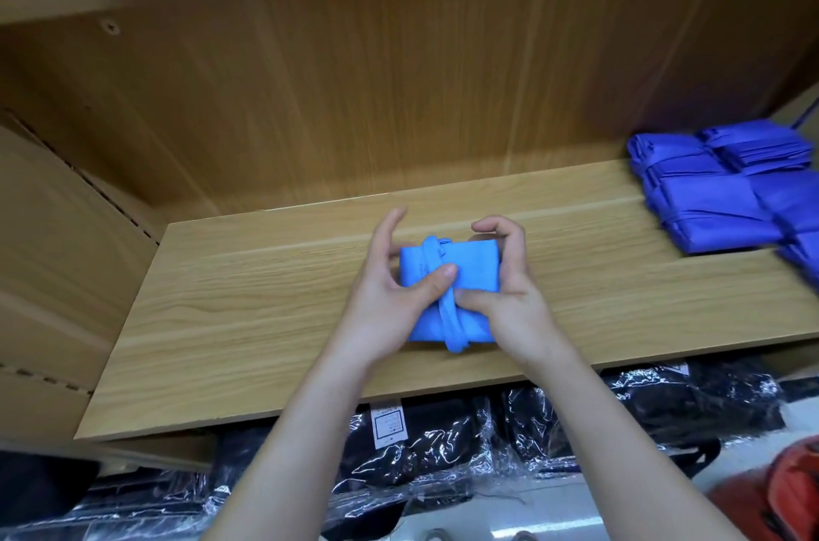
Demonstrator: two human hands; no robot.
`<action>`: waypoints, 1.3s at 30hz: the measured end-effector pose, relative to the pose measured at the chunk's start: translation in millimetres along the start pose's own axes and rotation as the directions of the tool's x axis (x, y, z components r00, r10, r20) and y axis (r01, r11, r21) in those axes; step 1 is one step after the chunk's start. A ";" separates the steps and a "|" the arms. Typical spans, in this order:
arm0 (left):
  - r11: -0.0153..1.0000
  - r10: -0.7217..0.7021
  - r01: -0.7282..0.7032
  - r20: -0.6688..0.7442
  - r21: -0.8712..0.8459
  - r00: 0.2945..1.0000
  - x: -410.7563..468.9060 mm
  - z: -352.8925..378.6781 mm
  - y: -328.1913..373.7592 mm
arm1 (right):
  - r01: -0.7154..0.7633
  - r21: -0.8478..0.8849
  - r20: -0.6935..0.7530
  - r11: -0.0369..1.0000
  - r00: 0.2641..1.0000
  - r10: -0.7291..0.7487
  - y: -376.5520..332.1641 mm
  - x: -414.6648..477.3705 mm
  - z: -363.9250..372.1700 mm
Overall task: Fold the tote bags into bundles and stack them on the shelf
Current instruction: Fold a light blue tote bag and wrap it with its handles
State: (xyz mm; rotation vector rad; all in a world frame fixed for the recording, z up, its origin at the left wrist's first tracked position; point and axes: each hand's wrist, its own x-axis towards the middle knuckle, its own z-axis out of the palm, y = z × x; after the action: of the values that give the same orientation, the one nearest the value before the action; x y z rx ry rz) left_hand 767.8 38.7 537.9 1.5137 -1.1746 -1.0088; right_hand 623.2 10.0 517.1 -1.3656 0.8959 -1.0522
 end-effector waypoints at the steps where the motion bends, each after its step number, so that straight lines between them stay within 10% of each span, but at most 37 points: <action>1: 0.986 -0.030 0.041 0.070 -0.159 0.997 1.5 -0.1 -0.1 | -0.017 0.029 0.022 0.999 1.000 0.017 -4.2 1.0 -2.2; 9: 0.817 -0.084 0.045 -0.040 -0.576 0.996 9.2 13.3 -6.8 | -0.148 -0.212 0.125 0.966 0.976 0.177 -4.1 6.2 -20.8; 16: 0.996 0.085 -0.088 0.234 0.000 0.968 23.8 2.7 -10.6 | 0.082 -0.505 0.139 0.859 0.990 -0.013 -11.3 13.8 -36.6; 29: 0.986 -0.166 0.166 -0.007 -0.020 0.986 64.9 59.8 -8.5 | -0.280 -0.096 -0.126 0.955 0.955 0.268 3.8 42.8 -86.5; 39: 0.997 -0.072 0.068 0.183 0.027 0.980 106.3 84.0 -6.6 | -0.300 -0.318 -0.229 0.900 0.945 0.234 16.0 81.6 -135.2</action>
State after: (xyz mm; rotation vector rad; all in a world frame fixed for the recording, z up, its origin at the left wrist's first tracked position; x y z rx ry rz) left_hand 710.2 -80.0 506.6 1.5116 -1.2704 -1.2089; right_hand 521.2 -110.8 503.6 -1.3938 1.4230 -0.8402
